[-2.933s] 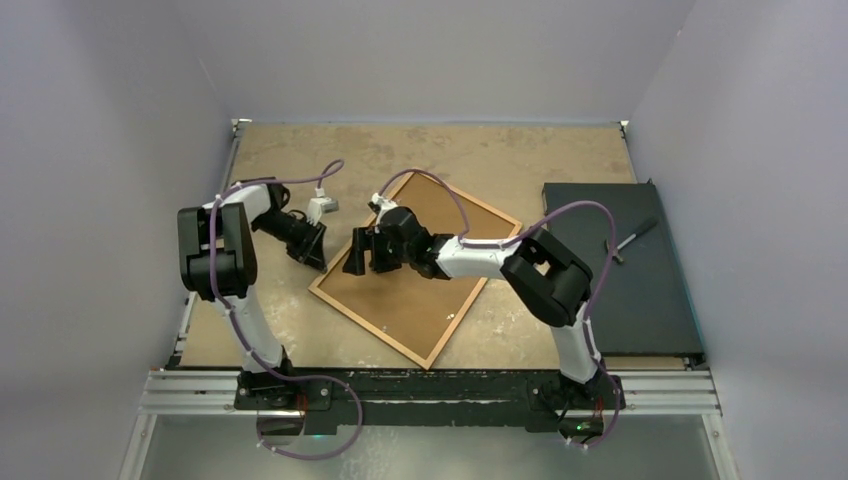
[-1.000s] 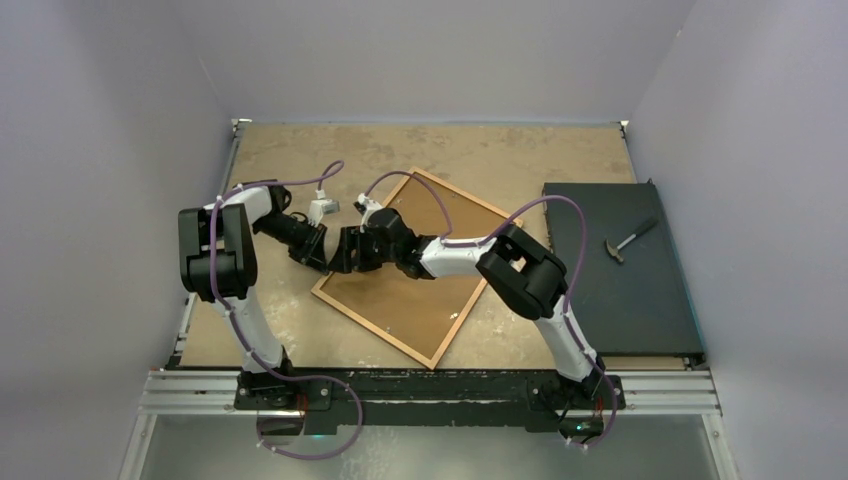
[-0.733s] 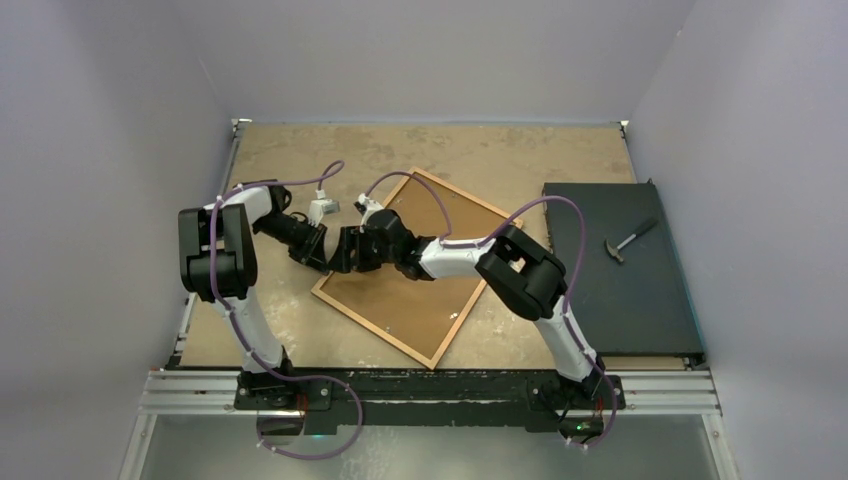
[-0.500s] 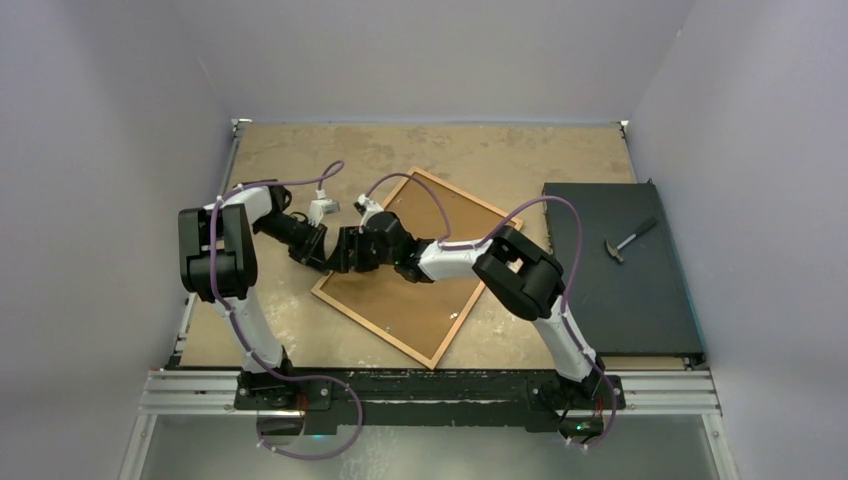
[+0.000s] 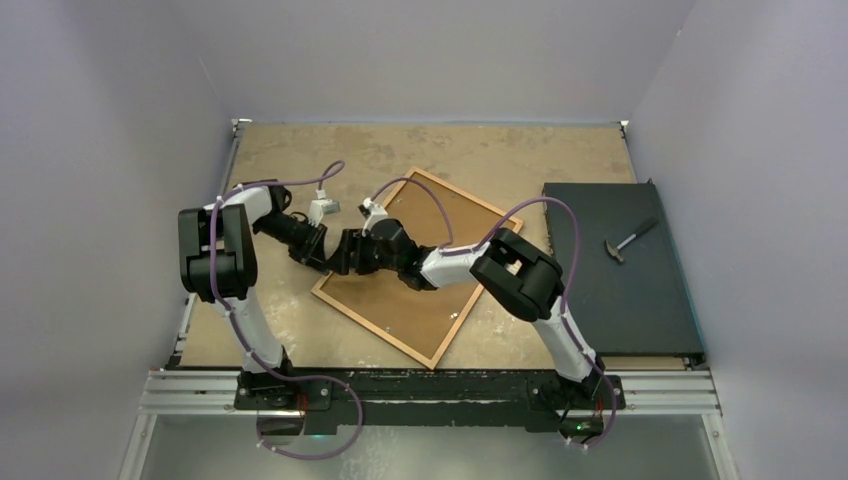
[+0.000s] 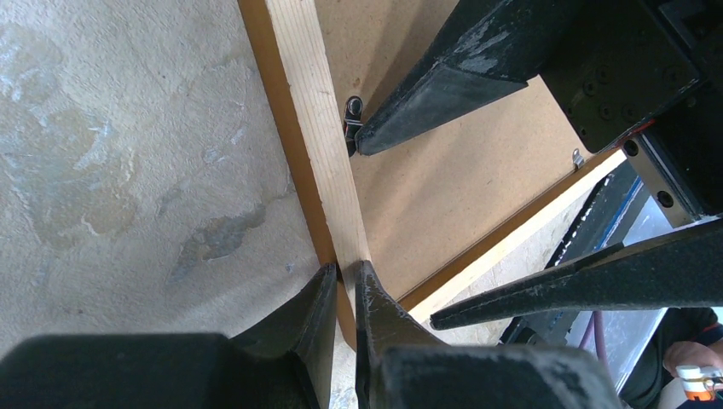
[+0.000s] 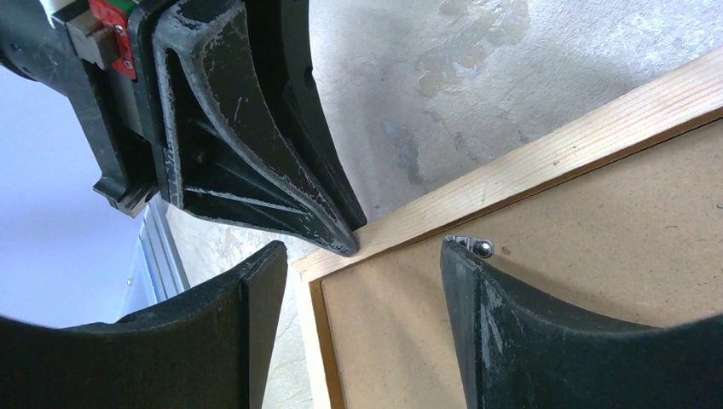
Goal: Put the photo into the frame
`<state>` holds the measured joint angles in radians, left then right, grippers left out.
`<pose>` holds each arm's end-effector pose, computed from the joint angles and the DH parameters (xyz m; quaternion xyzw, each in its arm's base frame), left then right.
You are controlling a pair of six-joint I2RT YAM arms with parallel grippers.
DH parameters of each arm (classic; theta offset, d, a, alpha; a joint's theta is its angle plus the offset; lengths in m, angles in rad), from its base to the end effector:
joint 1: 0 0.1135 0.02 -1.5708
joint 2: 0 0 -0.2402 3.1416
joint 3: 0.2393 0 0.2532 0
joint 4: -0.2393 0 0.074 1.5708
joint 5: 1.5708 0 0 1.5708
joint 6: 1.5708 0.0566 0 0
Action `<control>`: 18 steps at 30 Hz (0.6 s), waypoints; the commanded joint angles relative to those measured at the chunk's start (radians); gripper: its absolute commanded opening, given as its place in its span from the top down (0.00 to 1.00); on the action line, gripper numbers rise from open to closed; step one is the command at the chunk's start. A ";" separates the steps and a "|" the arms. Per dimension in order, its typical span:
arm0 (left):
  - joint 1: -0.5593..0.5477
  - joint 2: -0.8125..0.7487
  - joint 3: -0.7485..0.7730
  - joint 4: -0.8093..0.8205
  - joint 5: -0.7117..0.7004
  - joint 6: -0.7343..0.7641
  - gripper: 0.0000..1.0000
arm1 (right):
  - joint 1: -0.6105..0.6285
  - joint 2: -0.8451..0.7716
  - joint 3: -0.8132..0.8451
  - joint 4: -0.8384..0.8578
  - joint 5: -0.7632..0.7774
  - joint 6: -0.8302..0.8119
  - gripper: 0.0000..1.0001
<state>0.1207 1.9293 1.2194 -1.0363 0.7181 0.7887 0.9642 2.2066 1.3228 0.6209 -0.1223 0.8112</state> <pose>0.3118 0.0003 0.1088 0.2767 0.8912 -0.3505 0.0801 0.2741 0.4071 0.1208 -0.0976 0.7870 0.5016 0.3456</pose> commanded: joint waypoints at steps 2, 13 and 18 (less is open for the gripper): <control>-0.018 -0.008 -0.022 0.032 -0.040 0.054 0.96 | -0.011 -0.007 -0.056 0.077 0.107 -0.040 0.29; -0.018 -0.012 -0.011 0.028 -0.049 0.054 0.97 | 0.018 -0.122 -0.160 0.111 0.122 -0.062 0.30; -0.018 -0.010 -0.012 0.028 -0.043 0.050 0.97 | 0.028 -0.088 -0.143 0.098 0.113 -0.051 0.30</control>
<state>0.1169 1.9240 1.2190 -1.0363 0.7090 0.7895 0.9783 2.1323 1.1702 0.7349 -0.0322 0.7753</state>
